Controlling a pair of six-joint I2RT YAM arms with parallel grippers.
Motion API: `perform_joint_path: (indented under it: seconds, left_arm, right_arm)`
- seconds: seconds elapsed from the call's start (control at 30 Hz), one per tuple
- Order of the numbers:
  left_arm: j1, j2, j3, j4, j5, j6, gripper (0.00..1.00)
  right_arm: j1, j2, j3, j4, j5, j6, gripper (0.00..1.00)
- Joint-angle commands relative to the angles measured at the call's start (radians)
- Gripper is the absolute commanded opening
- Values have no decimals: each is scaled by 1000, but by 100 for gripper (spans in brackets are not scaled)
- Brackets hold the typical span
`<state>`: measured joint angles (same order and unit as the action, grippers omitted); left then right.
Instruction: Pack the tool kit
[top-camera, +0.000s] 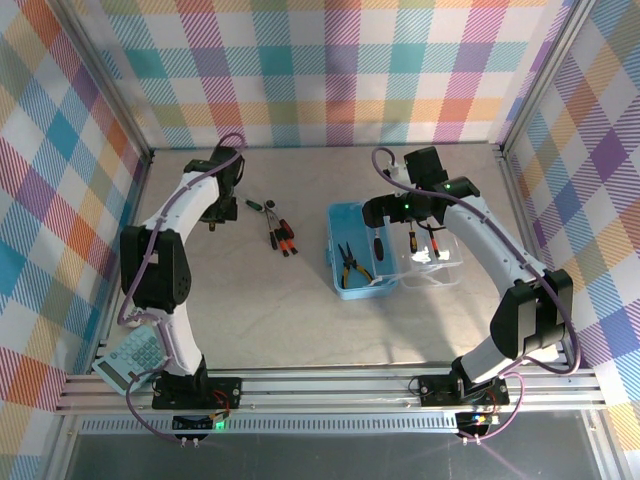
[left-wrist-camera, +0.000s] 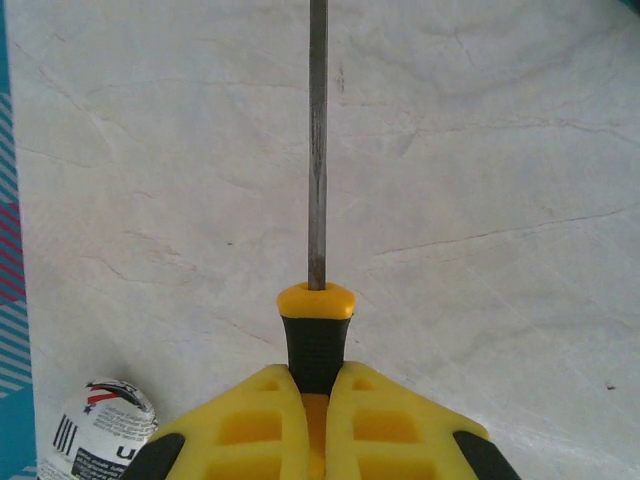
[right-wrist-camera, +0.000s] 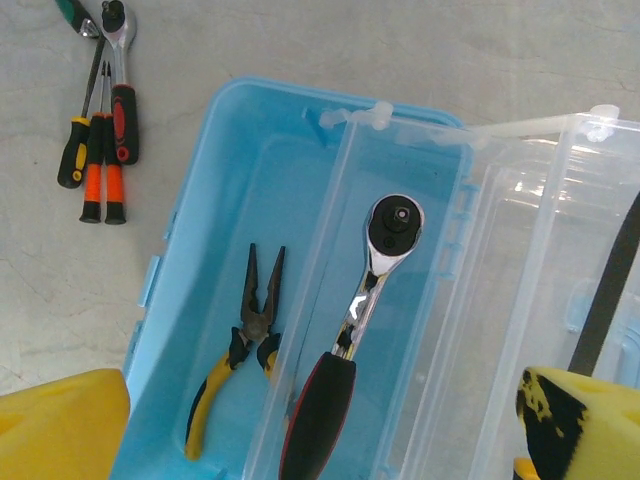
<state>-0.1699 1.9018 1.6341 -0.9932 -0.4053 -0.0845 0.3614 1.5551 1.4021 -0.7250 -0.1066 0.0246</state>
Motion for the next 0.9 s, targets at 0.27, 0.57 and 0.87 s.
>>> perform_joint_path:
  seconds: [0.27,0.57,0.87]
  left_arm:
    - [-15,-169,-108,165,464,-12,0]
    - [-49,-296,-242,477,991,-143,0]
    - [-207,-284,-284,742,1181,-265,0]
  right_arm:
    - [8,-19,5,25,-57,12,99]
    - [8,-37,2,155,-246,119,99]
    - [8,-2,17,256,-318,219,99]
